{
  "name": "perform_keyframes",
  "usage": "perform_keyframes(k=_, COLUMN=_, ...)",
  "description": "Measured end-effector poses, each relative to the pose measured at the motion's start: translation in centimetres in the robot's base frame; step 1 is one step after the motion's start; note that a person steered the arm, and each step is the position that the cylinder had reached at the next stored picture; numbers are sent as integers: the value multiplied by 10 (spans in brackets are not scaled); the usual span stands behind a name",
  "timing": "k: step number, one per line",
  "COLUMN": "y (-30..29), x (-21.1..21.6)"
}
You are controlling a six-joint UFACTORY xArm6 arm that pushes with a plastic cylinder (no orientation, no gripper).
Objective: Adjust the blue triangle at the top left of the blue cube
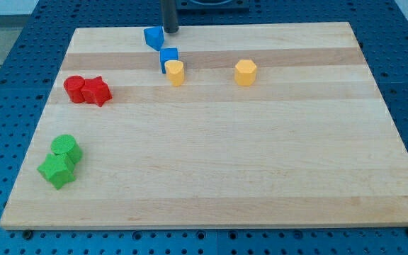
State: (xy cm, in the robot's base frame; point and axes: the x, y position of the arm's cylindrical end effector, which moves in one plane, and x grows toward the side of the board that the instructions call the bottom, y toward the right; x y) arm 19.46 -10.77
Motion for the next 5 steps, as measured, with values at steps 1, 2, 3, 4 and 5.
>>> perform_keyframes(k=1, y=-39, x=31)
perform_keyframes(k=2, y=-43, x=62)
perform_keyframes(k=3, y=-44, x=28)
perform_keyframes(k=4, y=-33, x=-3)
perform_keyframes(k=5, y=13, x=16)
